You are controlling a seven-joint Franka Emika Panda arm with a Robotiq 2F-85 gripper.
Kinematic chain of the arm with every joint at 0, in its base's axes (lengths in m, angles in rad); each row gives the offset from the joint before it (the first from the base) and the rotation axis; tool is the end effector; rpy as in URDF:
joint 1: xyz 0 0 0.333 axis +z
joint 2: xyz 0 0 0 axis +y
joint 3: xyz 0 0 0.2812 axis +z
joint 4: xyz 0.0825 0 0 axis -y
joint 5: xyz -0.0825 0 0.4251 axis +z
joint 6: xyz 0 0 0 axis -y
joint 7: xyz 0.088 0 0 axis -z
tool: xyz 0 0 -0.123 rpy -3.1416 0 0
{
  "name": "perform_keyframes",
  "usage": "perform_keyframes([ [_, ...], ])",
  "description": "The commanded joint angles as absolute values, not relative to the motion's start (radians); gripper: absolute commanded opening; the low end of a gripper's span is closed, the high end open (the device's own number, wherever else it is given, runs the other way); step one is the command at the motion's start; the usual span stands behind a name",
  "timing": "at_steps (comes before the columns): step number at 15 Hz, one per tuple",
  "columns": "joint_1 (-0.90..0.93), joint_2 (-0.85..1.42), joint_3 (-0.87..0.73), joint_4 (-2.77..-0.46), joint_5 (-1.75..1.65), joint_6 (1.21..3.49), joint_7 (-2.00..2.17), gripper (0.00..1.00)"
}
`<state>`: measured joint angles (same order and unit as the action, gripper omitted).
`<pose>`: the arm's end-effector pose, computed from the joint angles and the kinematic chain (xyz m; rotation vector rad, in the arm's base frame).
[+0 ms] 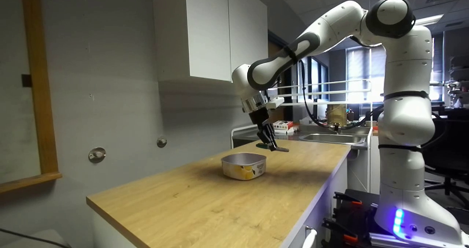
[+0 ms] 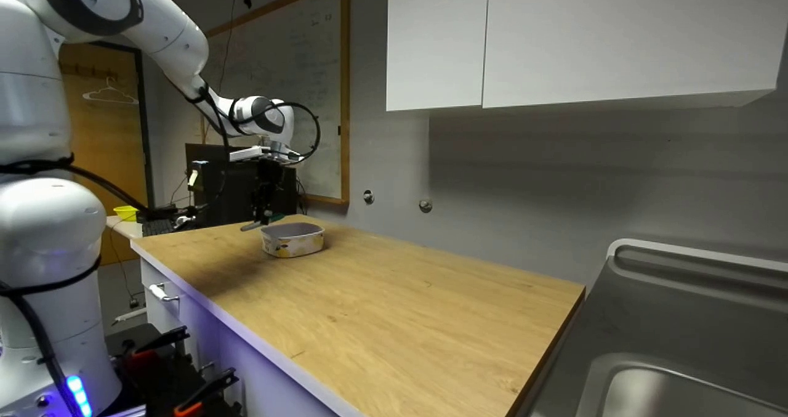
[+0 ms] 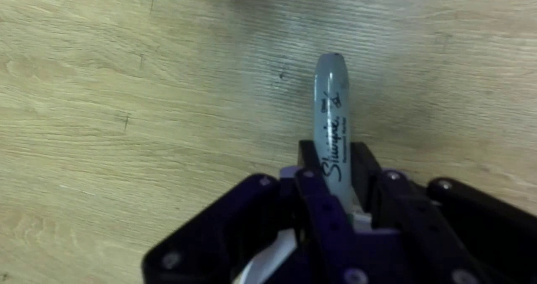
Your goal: Put the marker in the white bowl
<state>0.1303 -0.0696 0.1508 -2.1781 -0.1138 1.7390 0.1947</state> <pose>0.4916 0.1291 0.3262 2.8947 0.1800 -0.4876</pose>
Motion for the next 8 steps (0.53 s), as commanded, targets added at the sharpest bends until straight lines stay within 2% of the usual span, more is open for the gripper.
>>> perform_keyframes([
  [1,0.162,0.011,0.186,-2.081,-0.148,1.666,0.265,0.12],
  [8,0.22,0.134,0.207,-1.912,-0.211,1.534,0.307,0.12],
])
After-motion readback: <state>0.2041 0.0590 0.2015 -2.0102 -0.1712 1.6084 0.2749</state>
